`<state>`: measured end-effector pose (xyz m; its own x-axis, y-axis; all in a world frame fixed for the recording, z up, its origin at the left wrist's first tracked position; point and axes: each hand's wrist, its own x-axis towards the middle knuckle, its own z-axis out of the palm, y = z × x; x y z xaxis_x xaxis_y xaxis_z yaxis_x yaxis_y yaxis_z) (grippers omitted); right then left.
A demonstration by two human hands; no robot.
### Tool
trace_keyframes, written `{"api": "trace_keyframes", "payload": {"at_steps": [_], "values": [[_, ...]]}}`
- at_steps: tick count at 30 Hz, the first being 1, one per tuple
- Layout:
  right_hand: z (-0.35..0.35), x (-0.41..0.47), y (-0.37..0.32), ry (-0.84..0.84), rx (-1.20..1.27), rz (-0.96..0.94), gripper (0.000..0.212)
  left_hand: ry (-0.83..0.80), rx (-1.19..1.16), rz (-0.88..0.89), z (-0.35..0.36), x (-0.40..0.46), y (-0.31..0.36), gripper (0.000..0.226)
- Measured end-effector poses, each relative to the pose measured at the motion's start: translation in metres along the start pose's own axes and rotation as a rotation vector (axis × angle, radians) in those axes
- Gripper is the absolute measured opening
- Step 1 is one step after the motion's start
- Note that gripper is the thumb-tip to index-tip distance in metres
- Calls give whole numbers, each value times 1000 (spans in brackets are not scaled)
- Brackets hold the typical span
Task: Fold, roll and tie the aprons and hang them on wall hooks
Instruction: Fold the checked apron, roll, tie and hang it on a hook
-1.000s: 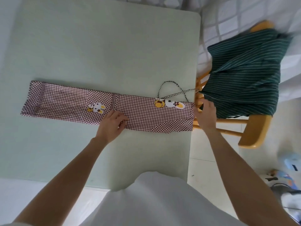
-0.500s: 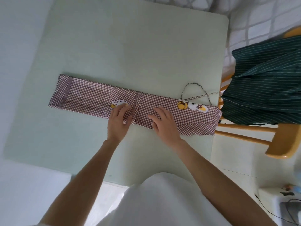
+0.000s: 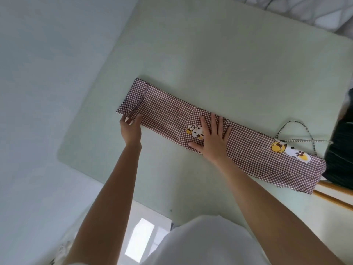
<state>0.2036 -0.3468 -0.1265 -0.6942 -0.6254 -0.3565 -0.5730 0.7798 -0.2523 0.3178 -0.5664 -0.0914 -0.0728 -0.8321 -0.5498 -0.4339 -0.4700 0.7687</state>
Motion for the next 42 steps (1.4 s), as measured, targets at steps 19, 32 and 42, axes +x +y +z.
{"api": "trace_keyframes", "payload": {"at_steps": [19,32,42], "values": [[-51,-41,45,419,586,88,47,-483,174,832,84,-137,37,23],[-57,-127,140,241,1012,763,41,-945,930,1212,155,-208,-94,29],[-52,-105,143,212,725,727,39,-176,638,489,62,-162,-89,80]]}}
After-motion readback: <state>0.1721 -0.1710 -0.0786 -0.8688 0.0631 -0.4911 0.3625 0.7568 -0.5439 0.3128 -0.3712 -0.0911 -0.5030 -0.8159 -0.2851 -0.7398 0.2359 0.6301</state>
